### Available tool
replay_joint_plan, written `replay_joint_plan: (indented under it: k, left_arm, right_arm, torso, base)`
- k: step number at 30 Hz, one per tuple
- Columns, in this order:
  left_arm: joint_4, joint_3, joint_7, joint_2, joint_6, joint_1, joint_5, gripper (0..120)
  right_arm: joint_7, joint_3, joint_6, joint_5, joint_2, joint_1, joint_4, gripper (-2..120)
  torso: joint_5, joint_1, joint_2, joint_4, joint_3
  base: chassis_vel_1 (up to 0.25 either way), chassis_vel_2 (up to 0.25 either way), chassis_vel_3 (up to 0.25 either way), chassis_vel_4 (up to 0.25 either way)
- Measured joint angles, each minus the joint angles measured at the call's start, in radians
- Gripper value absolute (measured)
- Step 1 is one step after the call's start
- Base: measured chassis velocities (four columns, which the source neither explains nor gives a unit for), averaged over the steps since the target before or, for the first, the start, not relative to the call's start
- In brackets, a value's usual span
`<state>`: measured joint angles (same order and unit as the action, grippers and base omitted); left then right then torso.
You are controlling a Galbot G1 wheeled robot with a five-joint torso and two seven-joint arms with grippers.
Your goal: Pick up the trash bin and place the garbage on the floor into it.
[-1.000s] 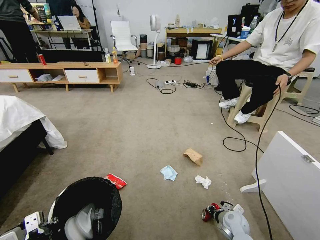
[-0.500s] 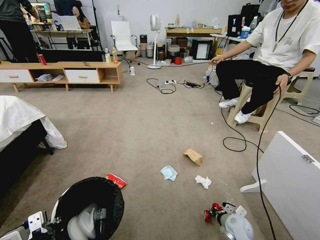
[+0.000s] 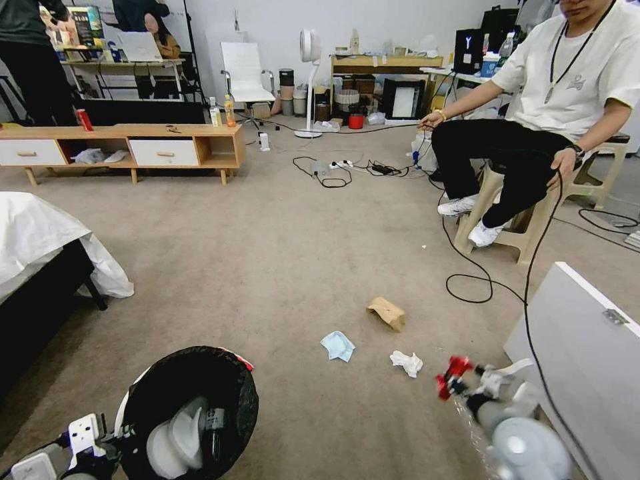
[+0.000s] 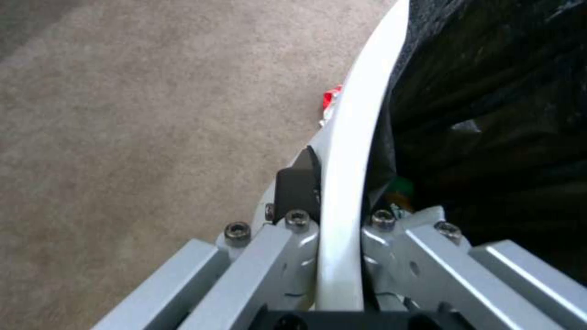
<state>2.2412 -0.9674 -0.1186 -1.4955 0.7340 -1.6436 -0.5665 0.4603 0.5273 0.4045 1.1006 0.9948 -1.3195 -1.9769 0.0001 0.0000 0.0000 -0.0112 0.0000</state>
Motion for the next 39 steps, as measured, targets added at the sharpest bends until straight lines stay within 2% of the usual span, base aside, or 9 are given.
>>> replay_joint_plan:
  k: [2, 9, 18, 22, 23, 25, 28, 34, 39]
  left_arm:
    - [0.000, 0.009, -0.003, 0.007, 0.000, 0.004, -0.007, 2]
    - [0.011, 0.017, -0.020, 0.023, 0.001, 0.020, -0.050, 2]
    - [0.018, 0.015, -0.048, 0.046, 0.002, 0.045, -0.113, 2]
    - [0.028, 0.020, -0.052, 0.059, 0.002, 0.048, -0.130, 2]
    - [0.028, 0.020, -0.052, 0.059, 0.002, 0.048, -0.130, 2]
    - [0.030, 0.023, -0.054, 0.071, 0.002, 0.051, -0.136, 2]
    - [0.032, 0.024, -0.056, 0.082, 0.002, 0.055, -0.142, 2]
    - [0.037, 0.024, -0.061, 0.104, 0.002, 0.059, -0.155, 2]
    - [0.040, 0.023, -0.063, 0.115, 0.002, 0.062, -0.162, 2]
  right_arm:
    - [-0.033, -0.010, -0.043, 0.019, -0.089, 0.007, -0.119, 15]
    - [-0.064, -0.086, -0.128, 0.117, -0.248, 0.100, -0.306, 15]
    - [-0.126, -0.300, -0.222, 0.194, -0.360, 0.319, -0.379, 15]
    - [-0.137, -0.511, -0.236, 0.275, -0.330, 0.538, -0.386, 15]
    - [-0.137, -0.511, -0.236, 0.275, -0.330, 0.538, -0.386, 15]
    - [-0.085, -0.672, -0.227, 0.356, -0.260, 0.708, -0.377, 15]
    - [-0.039, -0.796, -0.205, 0.416, -0.191, 0.818, -0.357, 15]
    - [0.060, -0.993, -0.145, 0.511, -0.077, 1.002, -0.315, 15]
    - [0.103, -1.102, -0.103, 0.525, -0.018, 1.078, -0.272, 15]
  torso:
    - [0.0000, 0.000, 0.000, 0.0003, 0.000]
    - [-0.0001, 0.000, 0.000, 0.0004, 0.000]
    - [-0.0002, 0.000, 0.000, 0.0001, 0.000]
    - [-0.0001, 0.000, 0.000, 0.0001, 0.000]
    - [-0.0001, 0.000, 0.000, 0.0001, 0.000]
    - [-0.0003, 0.000, 0.000, 0.0009, 0.000]
    - [-0.0004, 0.000, 0.000, 0.0005, 0.000]
    - [-0.0005, 0.000, 0.000, 0.0004, 0.000]
    - [-0.0004, 0.000, 0.000, 0.0003, 0.000]
  base:
    - [0.000, 0.000, 0.000, 0.000]
    - [0.000, 0.000, 0.000, 0.000]
    - [0.000, 0.000, 0.000, 0.000]
    - [0.000, 0.000, 0.000, 0.000]
    - [0.000, 0.000, 0.000, 0.000]
    - [0.000, 0.000, 0.000, 0.000]
    - [0.000, 0.000, 0.000, 0.000]
    - [0.000, 0.000, 0.000, 0.000]
    - [0.000, 0.000, 0.000, 0.000]
